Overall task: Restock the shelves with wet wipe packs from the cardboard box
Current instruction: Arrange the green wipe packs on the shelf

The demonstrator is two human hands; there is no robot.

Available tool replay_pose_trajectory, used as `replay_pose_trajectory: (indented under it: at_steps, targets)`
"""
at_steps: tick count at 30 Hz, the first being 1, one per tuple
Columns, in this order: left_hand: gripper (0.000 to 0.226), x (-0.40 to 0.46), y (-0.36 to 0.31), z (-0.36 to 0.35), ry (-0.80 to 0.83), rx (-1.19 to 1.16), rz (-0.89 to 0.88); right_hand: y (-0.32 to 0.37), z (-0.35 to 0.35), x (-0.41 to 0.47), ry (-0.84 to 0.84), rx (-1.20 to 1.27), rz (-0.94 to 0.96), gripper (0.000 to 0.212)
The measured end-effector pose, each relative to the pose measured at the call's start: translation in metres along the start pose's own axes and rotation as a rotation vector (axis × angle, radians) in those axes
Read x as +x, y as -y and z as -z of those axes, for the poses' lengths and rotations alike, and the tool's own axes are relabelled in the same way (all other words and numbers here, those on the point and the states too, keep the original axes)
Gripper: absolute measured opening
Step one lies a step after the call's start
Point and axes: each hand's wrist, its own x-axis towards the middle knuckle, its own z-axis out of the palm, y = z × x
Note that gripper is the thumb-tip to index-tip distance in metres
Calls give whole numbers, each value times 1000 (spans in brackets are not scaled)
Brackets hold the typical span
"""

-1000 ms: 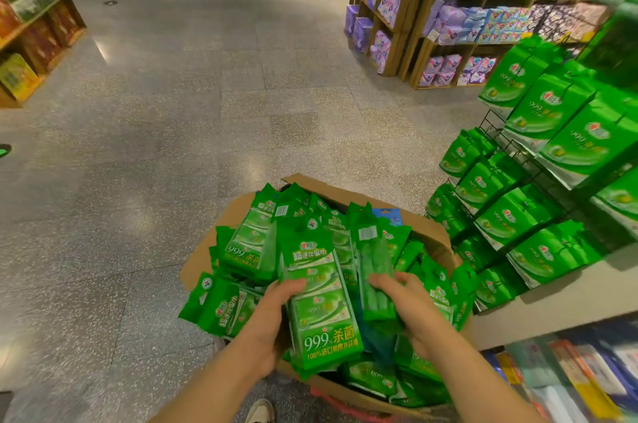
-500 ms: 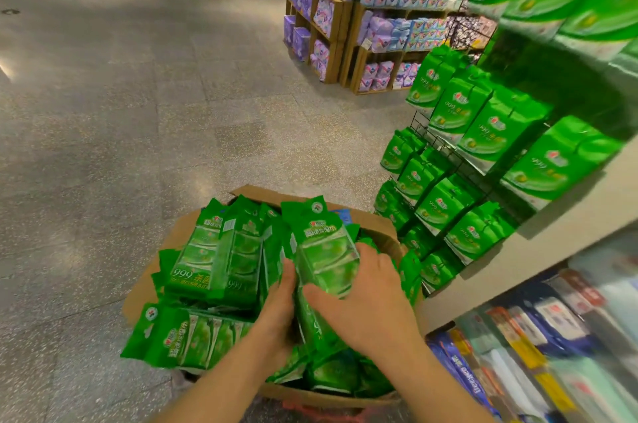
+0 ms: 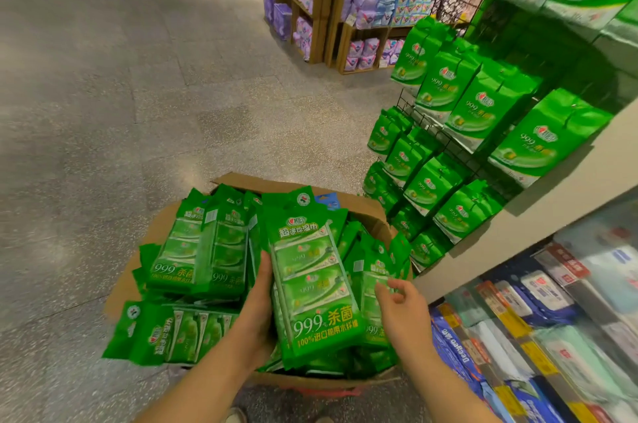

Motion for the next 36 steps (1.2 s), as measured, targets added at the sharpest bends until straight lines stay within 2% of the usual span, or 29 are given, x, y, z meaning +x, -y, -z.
replay_pose_trajectory:
  at_steps: [3, 5, 8, 10, 12, 13, 15, 18, 20, 25, 26, 29, 32, 34, 36]
  targets:
    - [78, -6, -2, 4, 7, -35, 12, -20, -22, 8, 18, -168, -14, 68]
    - [79, -11, -6, 4, 8, -60, 27, -35, -40, 20, 82, -137, -51, 80]
    - [80, -16, -13, 10, -17, -37, 11, -105, -81, 74, 74, -127, -105, 103]
    - [80, -19, -19, 14, -21, -28, -6, -87, -78, 67, 97, -113, -139, 92]
    - [80, -21, -26, 18, -20, -39, 0, -33, -50, 32, 93, -56, -163, 58]
    - [80, -22, -28, 20, -19, -40, -2, -15, -43, 21, 99, -16, -183, 51]
    - [80, -22, -33, 22, -21, -31, -7, -2, -36, 14, 144, 91, -261, 64]
    - [80, -21, -36, 24, 3, -15, 1, 20, -27, 0, 215, 407, -295, 43]
    - [80, -20, -38, 25, 25, -10, 14, 39, -22, -9, 240, 577, -315, 37]
    - [76, -15, -42, 15, 98, 54, 49, 86, 17, -37, 309, 815, -200, 21]
    - [75, -13, -42, 13, 105, 68, 59, 94, 28, -44, 328, 821, -158, 23]
    - [79, -5, -40, 9, 116, 110, 101, 111, 54, -65, 314, 768, -40, 57]
    - [79, 4, -31, 1, 139, 169, 151, 119, 76, -90, 251, 628, 57, 60]
    - [77, 3, -23, -13, 178, 217, 176, 122, 86, -103, 161, 503, 31, 82]
    - [73, 0, -13, -29, 223, 245, 208, 118, 93, -112, 113, 388, 26, 90]
